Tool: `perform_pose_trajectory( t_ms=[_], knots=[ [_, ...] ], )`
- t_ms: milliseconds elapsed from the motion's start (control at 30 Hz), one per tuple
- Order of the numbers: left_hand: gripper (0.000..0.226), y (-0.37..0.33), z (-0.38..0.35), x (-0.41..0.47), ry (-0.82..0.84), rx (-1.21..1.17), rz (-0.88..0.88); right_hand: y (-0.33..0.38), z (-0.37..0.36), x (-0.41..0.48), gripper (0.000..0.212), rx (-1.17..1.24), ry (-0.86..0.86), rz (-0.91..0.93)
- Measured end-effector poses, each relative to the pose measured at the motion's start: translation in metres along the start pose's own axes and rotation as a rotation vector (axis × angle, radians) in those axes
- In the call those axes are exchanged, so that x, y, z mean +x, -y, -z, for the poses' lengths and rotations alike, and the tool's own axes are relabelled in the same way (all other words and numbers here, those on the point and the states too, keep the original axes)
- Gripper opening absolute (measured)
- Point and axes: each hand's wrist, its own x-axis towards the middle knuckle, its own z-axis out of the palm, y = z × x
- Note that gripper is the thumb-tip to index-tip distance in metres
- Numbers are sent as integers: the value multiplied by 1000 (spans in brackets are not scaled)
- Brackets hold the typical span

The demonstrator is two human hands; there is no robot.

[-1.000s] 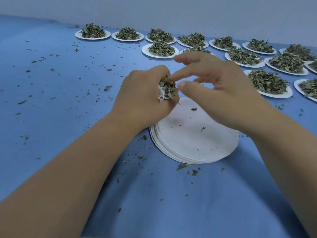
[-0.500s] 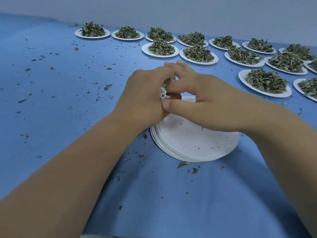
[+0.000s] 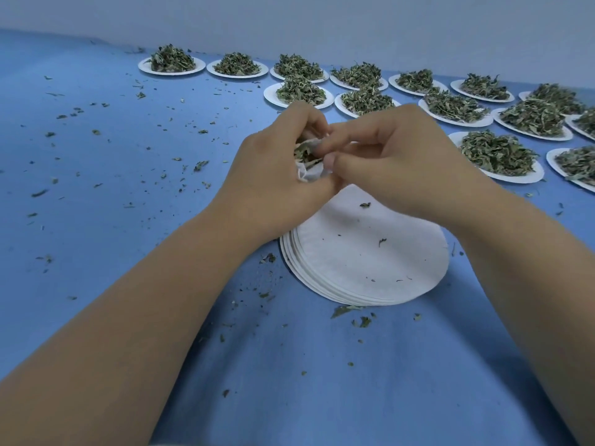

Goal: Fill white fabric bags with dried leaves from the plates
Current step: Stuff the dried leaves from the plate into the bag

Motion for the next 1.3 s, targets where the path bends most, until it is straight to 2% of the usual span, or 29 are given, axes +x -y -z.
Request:
perform_pose_trajectory(
  t_ms=[167,333,400,533,633,767,933,1000,1133,1300],
  knots=[
    [46,-1,6,2,32,-50,92,2,0,11,4,60,-81,-49],
    [55,1,13,1,94,-22,122,0,-2,18,18,98,-113,-102],
    [50,0,16,1,84,-42,126,-1,-3,18,20,167,-141,-105],
    [22,-2,19,4,38,-82,174,-3,-7,15,25,228,-198,-85],
    [27,-4,17,3,46,-17,166,-1,-12,12,29,280,-177,-61],
    [27,-6,16,2,-61,64,173,1,-16,10,30,165,-182,-7],
    [26,-7,16,2,-68,38,170,3,-23,9,36,-34,-129,32],
    [26,-8,16,2,-62,26,144,4,-21,13,31,-150,-65,11],
    [20,-10,19,3,-87,-67,110,8,-15,24,16,-151,51,-20],
    [23,-8,25,6,-93,-147,146,10,-23,32,16,-237,-51,23]
  ],
)
